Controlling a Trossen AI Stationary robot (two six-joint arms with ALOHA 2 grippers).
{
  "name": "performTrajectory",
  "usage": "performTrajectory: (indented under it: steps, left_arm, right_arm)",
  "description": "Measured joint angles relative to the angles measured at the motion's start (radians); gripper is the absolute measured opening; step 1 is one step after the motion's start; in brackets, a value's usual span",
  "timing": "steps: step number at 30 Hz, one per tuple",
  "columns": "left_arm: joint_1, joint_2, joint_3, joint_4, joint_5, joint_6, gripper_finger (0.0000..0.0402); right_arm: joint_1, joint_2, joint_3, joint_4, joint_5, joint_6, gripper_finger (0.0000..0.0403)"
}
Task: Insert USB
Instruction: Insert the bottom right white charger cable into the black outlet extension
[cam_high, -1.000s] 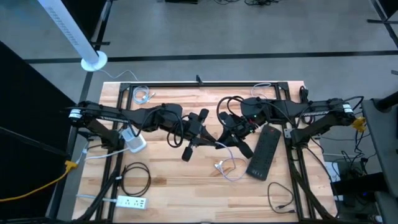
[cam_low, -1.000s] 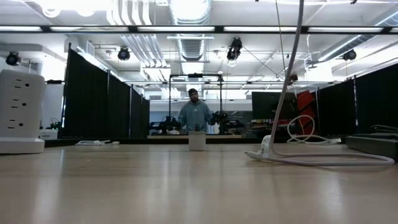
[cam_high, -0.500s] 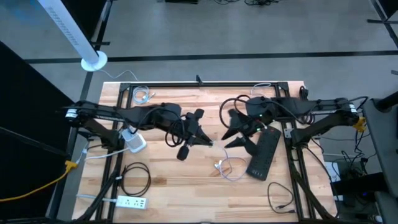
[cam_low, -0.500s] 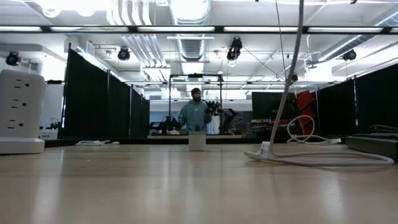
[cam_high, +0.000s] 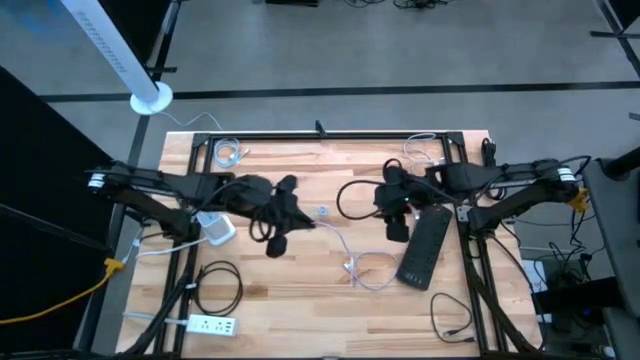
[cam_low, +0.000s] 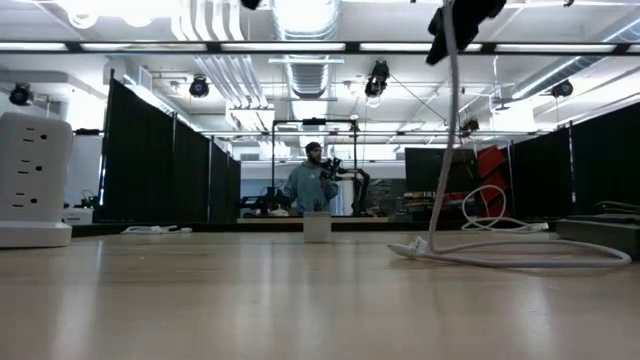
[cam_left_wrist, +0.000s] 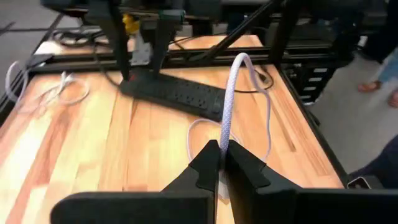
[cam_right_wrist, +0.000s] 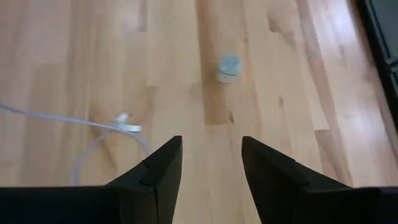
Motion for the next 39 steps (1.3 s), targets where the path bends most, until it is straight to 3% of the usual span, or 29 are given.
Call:
performTrajectory:
  steps: [5, 11, 17, 27, 34, 39]
  left_arm:
    - [-0.055, -0.128, -0.164, 0.128, -0.151, -0.117, 0.0]
    - [-0.098, -0.249, -0.405, 0.425, -0.233, -0.255, 0.0]
    - [-0.122, -0.235, -0.532, 0.536, -0.245, -0.358, 0.0]
    - [-0.13, -0.04, -0.508, 0.643, -0.221, -0.352, 0.0]
    - [-0.127, 0.135, -0.41, 0.737, -0.236, -0.328, 0.0]
    - [-0.127, 0.221, -0.345, 0.748, -0.255, -0.343, 0.0]
  right_arm:
    - [0.0, 0.001, -0.152, 0.243, 0.008, -0.001, 0.0151]
    - [0.0, 0.01, -0.311, 0.497, 0.026, 0.006, 0.0151]
    - [0.044, -0.001, -0.322, 0.219, -0.05, 0.092, 0.015]
    - [0.223, -0.043, -0.287, -0.286, -0.112, 0.323, 0.0101]
    - [0.284, -0.045, -0.342, -0.331, -0.164, 0.346, 0.001]
    - [0.308, -0.046, -0.442, -0.305, -0.185, 0.343, 0.0003]
